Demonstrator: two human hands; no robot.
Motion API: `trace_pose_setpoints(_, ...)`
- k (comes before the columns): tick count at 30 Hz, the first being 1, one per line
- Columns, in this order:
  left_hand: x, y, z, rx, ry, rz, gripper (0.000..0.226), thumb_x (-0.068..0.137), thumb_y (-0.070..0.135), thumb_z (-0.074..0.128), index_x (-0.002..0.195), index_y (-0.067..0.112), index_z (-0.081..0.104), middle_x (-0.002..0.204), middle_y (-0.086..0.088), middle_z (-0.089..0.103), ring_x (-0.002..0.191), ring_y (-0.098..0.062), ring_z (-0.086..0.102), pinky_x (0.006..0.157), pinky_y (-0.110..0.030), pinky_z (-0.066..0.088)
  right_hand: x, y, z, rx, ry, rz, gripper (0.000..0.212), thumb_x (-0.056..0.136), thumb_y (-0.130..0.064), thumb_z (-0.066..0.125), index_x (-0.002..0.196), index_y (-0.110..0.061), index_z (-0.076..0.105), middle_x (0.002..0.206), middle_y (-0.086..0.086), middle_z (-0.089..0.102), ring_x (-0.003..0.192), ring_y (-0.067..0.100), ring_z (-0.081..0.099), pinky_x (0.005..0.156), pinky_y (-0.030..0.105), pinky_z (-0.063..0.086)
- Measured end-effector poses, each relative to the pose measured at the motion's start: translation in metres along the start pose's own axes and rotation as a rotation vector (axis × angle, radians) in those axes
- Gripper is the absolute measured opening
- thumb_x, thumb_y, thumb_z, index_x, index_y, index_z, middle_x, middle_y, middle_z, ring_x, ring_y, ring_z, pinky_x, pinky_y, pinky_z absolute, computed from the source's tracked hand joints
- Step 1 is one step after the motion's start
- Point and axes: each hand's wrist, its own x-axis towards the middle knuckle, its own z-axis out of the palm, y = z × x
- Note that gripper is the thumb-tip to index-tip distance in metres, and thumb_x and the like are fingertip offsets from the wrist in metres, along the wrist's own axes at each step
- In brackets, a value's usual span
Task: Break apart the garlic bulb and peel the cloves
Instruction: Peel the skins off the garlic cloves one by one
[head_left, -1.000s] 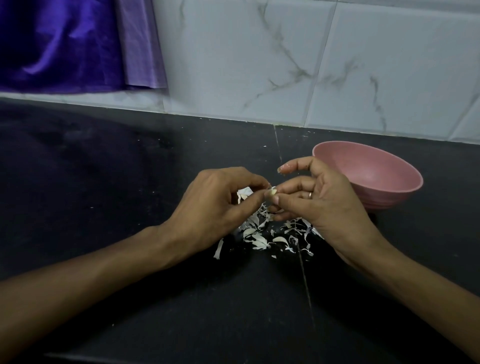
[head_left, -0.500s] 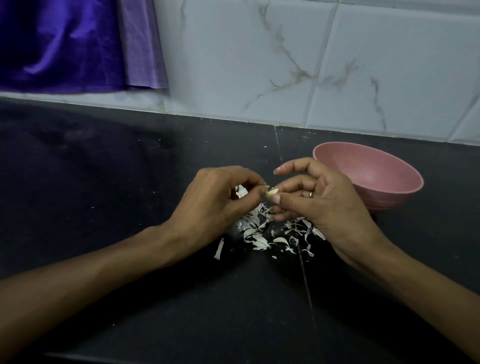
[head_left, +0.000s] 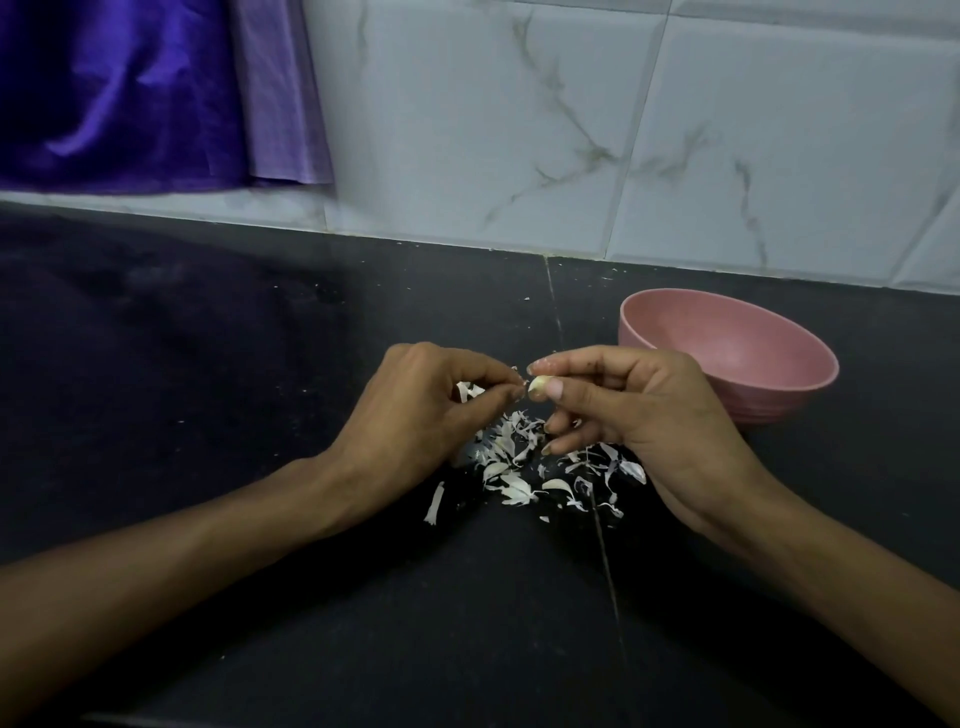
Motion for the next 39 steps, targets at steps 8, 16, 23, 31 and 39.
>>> trace_pose_setpoints(8,0.002,-0.002,-0.003,0.023,0.055,-0.015,0.022,0.068,0.048,0.078,0.07,0.027,0.075,0.051,0.024,0.059,0.043,0.008,0.048,0.05,-0.018,0.03,-0.001,-0.002,0.001,-0.002,0.016,0.011,0.014,0.083,-0.008,0.069,0.095,-0.007,0.075,0.083,0.012,0.073,0.062,0.014,0.064,0.06,0.033,0.062)
trace_pose_setpoints(16,0.006,-0.009,-0.002,0.011,0.089,-0.006,0.006,0.079,0.032,0.077,0.078,0.027,0.077,0.051,0.023,0.057,0.046,0.001,0.049,0.054,-0.025,0.04,-0.001,-0.002,-0.001,-0.006,0.035,0.008,0.022,0.075,-0.02,0.072,0.094,-0.009,0.076,0.083,0.01,0.073,0.063,0.016,0.064,0.059,0.033,0.061)
trace_pose_setpoints(23,0.006,-0.006,-0.004,0.008,0.015,-0.031,0.007,0.084,0.021,0.074,0.089,0.022,0.079,0.045,0.029,0.055,0.036,0.002,0.051,0.048,-0.015,0.042,-0.001,-0.003,-0.001,-0.004,0.031,0.014,0.017,0.081,-0.011,0.071,0.097,-0.008,0.076,0.087,0.013,0.073,0.064,0.016,0.065,0.059,0.032,0.061)
trace_pose_setpoints(31,0.002,0.003,-0.006,-0.093,0.048,0.018,0.019,0.07,0.039,0.079,0.077,0.021,0.075,0.049,0.025,0.058,0.036,-0.002,0.044,0.044,-0.015,0.037,-0.001,-0.003,-0.003,0.085,0.014,0.076,0.023,0.076,-0.012,0.072,0.097,-0.004,0.075,0.084,0.019,0.072,0.063,0.016,0.064,0.057,0.027,0.058)
trace_pose_setpoints(39,0.002,0.003,-0.003,-0.252,0.029,0.003,0.016,0.075,0.02,0.079,0.084,0.012,0.068,0.052,0.023,0.059,0.032,-0.002,0.045,0.039,-0.013,0.034,-0.001,-0.001,-0.002,0.146,-0.053,0.158,0.023,0.076,-0.016,0.072,0.095,-0.005,0.077,0.086,0.012,0.073,0.066,0.012,0.062,0.057,0.025,0.056)
